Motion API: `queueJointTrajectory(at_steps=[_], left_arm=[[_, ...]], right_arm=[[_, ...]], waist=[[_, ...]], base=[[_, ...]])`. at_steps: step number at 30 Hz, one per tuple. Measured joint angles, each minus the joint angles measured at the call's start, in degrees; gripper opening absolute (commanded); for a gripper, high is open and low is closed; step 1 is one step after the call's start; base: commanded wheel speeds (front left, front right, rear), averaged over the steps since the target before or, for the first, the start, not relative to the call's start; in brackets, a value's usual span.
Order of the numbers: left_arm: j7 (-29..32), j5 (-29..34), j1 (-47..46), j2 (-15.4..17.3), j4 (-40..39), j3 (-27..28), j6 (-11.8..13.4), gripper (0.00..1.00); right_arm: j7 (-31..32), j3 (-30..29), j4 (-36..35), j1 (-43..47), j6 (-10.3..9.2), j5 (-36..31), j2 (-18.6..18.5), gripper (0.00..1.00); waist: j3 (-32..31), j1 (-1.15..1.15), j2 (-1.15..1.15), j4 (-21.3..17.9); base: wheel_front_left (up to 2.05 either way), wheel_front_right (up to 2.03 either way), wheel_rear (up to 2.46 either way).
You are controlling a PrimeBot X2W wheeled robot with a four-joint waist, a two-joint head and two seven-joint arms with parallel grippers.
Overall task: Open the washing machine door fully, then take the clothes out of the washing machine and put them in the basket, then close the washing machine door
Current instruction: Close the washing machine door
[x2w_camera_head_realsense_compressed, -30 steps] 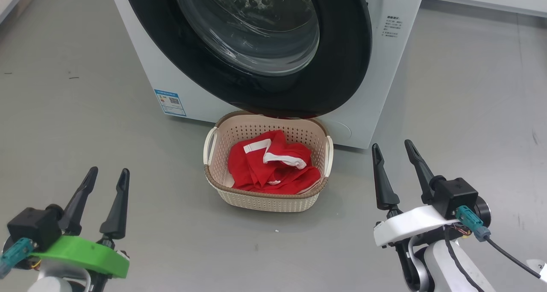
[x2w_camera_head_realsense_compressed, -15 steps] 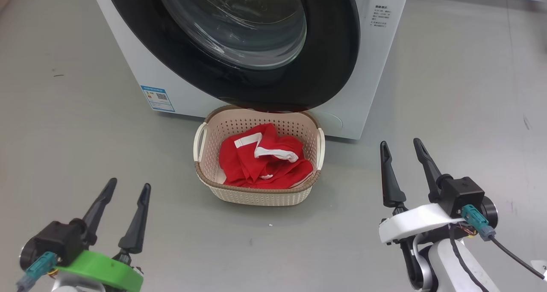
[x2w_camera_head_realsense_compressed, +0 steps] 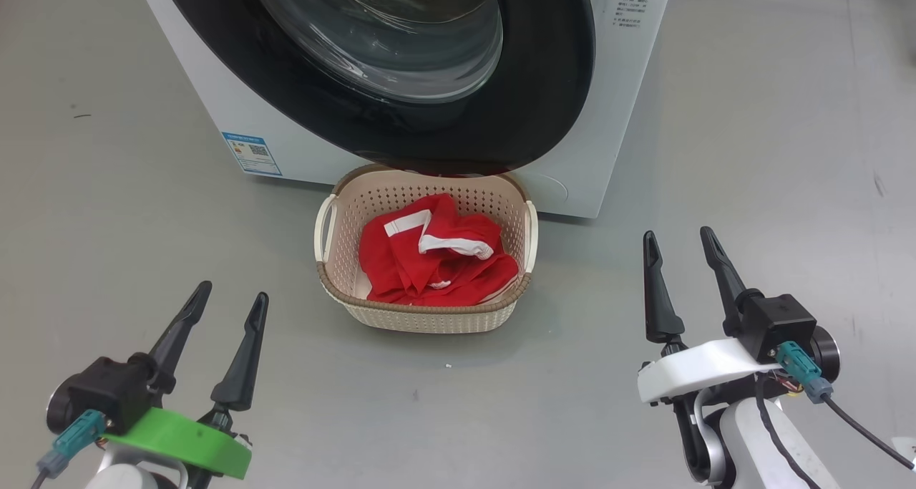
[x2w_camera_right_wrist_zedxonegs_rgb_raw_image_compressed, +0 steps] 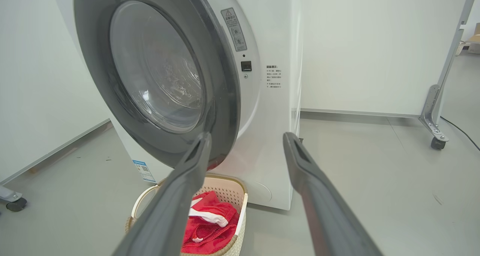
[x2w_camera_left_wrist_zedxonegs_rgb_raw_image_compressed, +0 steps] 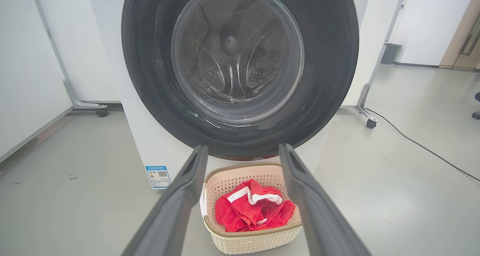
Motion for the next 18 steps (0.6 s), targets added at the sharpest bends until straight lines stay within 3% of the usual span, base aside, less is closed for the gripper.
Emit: queueJointTrajectory(at_steps=[18], left_arm=[[-0.14, 1.59, -0.57, -1.38, -1.11, 0.49, 0.00, 1.00]], right_arm=[[0.00, 0.46, -0.10, -0.01, 0.15, -0.78, 0.01, 0.98]], waist=[[1.05, 0.00, 0.00, 0.10]], base=[[0.00, 0.00, 0.00]])
